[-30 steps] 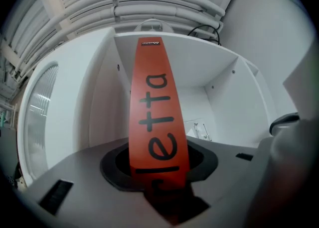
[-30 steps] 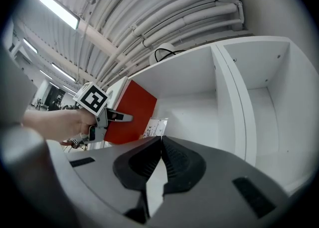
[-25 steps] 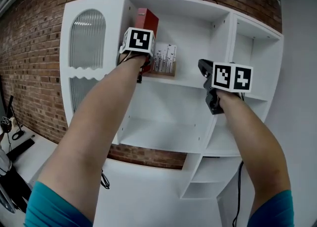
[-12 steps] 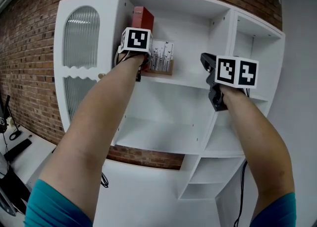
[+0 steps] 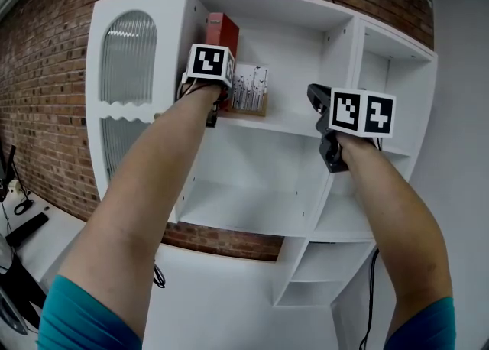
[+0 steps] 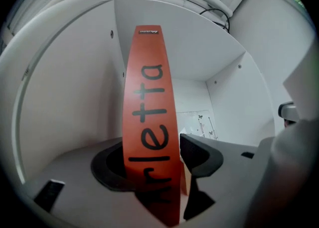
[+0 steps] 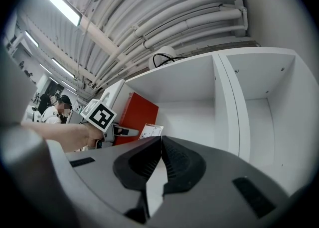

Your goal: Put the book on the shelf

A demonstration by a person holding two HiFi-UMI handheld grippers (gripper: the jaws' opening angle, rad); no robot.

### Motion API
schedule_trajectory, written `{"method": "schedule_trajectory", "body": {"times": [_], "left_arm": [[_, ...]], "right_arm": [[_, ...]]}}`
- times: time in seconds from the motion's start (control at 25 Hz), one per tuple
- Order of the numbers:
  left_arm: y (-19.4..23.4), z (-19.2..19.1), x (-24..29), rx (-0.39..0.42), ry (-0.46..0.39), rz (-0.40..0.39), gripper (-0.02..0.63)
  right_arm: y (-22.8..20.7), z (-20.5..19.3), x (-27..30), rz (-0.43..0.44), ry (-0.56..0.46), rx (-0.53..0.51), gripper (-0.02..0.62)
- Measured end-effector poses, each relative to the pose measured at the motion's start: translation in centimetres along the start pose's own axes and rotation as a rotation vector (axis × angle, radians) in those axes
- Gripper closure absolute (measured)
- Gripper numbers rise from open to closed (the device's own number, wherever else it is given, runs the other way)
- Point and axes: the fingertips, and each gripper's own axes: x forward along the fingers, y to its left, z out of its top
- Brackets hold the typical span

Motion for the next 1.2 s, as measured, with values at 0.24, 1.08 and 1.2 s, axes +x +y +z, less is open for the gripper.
{"method": "schedule_trajectory", "body": {"times": [0.24, 1.08, 1.2], "left_arm": [[-0.2, -0.6, -1.1, 0.015, 0.015, 0.004, 0.318], [-3.3, -2.9, -9.1, 0.076, 0.013, -0.097, 0.318], [-4.2, -3.6, -10.6, 0.087, 0.000, -0.128, 0.318]], "right_arm": [[0.3, -0.6, -0.1, -0.003, 0.020, 0.007, 0.572], [0.0, -3.6, -2.0, -0.049, 0.049, 0.030, 0.572], [0.1, -3.9, -2.7, -0.040, 0.047, 0.039, 0.572]]}}
